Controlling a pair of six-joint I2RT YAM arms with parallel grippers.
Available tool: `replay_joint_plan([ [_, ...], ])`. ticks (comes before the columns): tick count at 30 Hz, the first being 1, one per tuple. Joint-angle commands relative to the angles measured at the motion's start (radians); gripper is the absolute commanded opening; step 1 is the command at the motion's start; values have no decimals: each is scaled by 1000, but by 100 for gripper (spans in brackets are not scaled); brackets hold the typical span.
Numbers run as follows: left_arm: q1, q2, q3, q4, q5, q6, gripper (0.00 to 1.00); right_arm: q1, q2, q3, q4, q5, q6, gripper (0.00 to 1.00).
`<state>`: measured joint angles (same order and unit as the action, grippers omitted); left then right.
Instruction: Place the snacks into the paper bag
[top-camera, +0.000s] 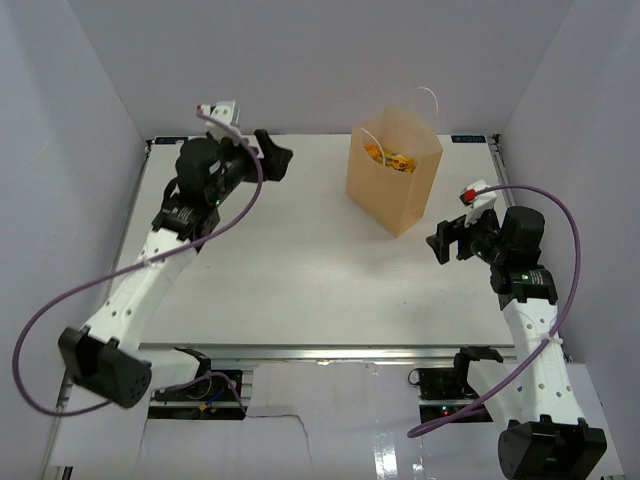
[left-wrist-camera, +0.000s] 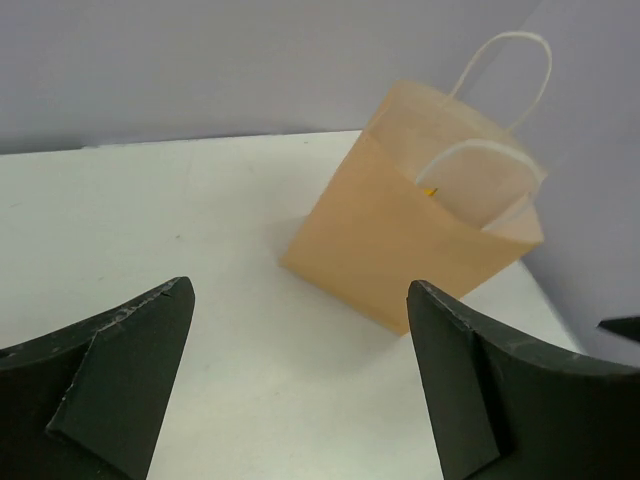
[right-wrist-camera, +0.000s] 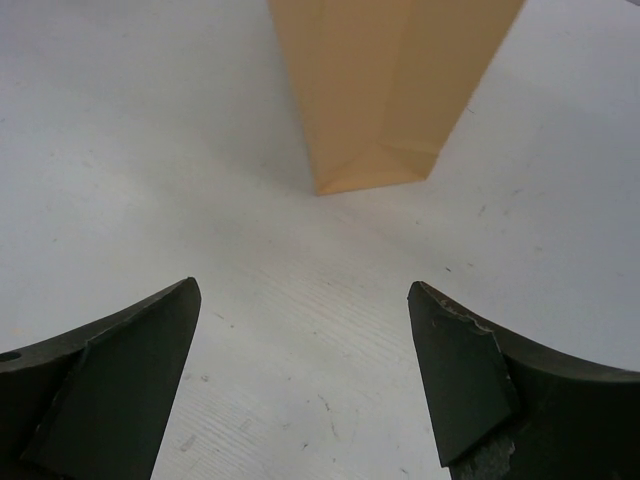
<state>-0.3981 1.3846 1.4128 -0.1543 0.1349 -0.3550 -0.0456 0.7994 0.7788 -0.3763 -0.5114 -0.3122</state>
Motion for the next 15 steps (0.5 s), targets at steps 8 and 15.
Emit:
replay_joint_plan([
  [8,5,-465,-531,-37,-204,116,98,-10,15,94,79,461,262,90],
  [15,5,-524,-589,-50,-213,109,98,-8,14,116,66,541,260,90],
])
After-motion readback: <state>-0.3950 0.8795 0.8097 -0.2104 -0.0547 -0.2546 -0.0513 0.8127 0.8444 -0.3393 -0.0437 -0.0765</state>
